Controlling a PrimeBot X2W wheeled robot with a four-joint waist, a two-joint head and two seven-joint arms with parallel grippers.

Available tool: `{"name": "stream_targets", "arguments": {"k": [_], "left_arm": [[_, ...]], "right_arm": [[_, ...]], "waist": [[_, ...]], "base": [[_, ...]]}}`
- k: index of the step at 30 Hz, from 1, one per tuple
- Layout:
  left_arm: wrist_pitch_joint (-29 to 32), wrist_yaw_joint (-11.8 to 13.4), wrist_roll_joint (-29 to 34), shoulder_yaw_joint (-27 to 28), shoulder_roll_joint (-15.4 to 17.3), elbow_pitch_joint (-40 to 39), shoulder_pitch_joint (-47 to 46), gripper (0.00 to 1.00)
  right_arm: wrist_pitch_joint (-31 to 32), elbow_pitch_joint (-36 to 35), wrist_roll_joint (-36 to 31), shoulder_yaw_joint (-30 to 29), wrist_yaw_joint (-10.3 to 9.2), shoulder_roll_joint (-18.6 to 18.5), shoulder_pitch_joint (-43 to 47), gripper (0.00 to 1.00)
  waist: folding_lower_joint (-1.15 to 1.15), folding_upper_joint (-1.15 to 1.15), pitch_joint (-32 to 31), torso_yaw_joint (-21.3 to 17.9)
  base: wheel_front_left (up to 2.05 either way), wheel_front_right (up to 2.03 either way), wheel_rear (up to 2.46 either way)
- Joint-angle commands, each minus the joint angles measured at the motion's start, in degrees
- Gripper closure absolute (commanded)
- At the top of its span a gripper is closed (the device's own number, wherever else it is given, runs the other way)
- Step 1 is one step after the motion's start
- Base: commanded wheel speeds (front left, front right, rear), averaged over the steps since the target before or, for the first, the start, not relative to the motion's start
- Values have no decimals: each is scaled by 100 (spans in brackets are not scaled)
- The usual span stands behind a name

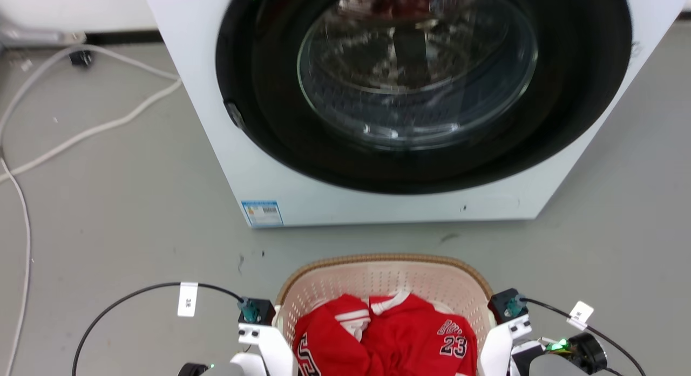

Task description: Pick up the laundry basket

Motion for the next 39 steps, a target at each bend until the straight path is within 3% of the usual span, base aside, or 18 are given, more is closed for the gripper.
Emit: {"name": "stream_targets", "arguments": {"k": [1, 19, 39], "left_arm": [[5, -108, -25, -69, -145, -153, 34, 100], [418, -108, -624, -627, 102, -232, 63, 100], [323, -103, -1038, -1007, 131, -108, -27, 100]], "right_arm": [[18, -92, 37, 123, 68, 169, 81, 100], [611, -369, 1189, 1333, 72, -36, 279, 100], [535, -297, 1970, 2119, 72, -143, 84, 100]], "waist": [[1, 0, -306, 40], [1, 0, -871, 85], [1, 0, -851, 28]], "base": [[0, 0, 0], [0, 0, 0], [0, 0, 0]]}}
